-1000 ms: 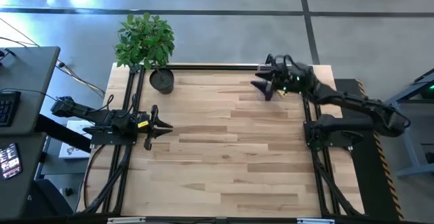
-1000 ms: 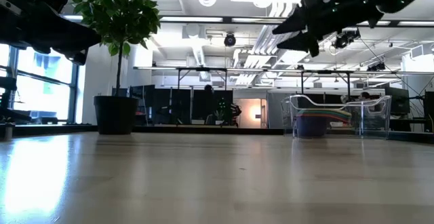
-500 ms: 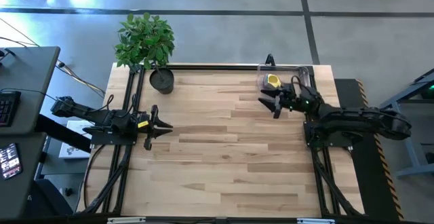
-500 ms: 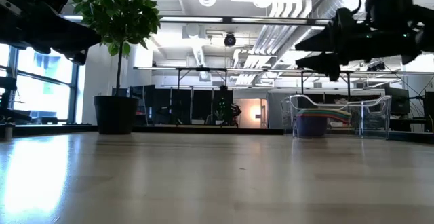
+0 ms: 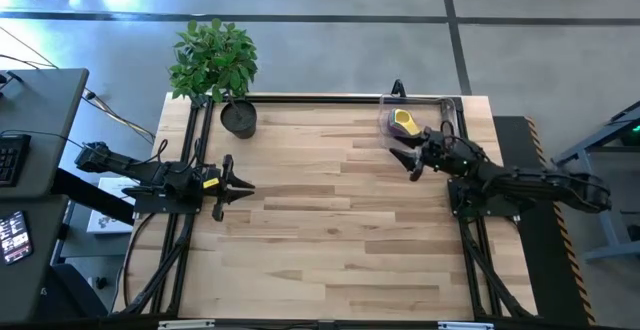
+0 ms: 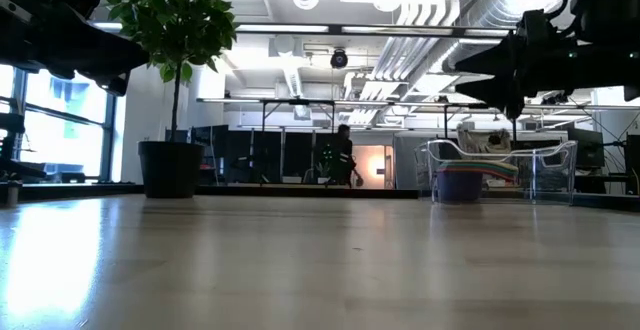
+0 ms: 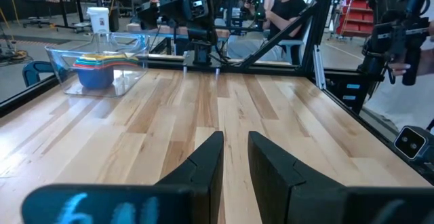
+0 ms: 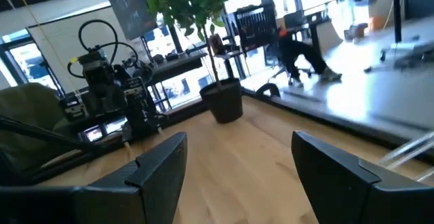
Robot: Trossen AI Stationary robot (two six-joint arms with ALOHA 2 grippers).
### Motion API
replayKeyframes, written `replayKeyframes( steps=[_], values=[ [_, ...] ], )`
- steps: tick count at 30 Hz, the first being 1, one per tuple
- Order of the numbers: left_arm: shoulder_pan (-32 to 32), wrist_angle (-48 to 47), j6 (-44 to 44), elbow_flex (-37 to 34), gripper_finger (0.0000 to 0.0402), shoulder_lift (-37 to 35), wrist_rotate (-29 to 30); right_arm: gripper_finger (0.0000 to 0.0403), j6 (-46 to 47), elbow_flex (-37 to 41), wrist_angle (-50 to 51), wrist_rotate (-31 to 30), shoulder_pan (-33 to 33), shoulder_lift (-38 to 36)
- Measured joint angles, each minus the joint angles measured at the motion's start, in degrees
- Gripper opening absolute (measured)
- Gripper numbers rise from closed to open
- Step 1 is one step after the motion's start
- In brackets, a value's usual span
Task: Nest measuring cups in basket
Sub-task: Return to Home Position
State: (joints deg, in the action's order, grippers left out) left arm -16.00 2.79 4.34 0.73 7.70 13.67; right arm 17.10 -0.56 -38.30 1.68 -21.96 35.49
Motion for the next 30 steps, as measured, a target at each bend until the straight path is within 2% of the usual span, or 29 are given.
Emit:
replayKeyframes(
  steps=[6, 13, 24, 30],
  values=[
    [0.0, 0.0, 0.0, 0.0, 0.0060, 0.0, 0.0, 0.0256, -5.6, 0.0, 9.0, -1.8, 0.0, -10.7],
    [0.0, 0.0, 0.0, 0.0, 0.0060, 0.0, 0.0, 0.0256, -5.5, 0.0, 23.8, -2.1, 0.0, -19.6],
    [0.0, 0.0, 0.0, 0.0, 0.0060, 0.0, 0.0, 0.0256, -7.3, 0.0, 36.9, -2.1, 0.0, -21.7],
    [0.0, 0.0, 0.0, 0.0, 0.0060, 0.0, 0.0, 0.0256, -7.3, -0.1, 37.7, -2.2, 0.0, -20.0]
  ],
)
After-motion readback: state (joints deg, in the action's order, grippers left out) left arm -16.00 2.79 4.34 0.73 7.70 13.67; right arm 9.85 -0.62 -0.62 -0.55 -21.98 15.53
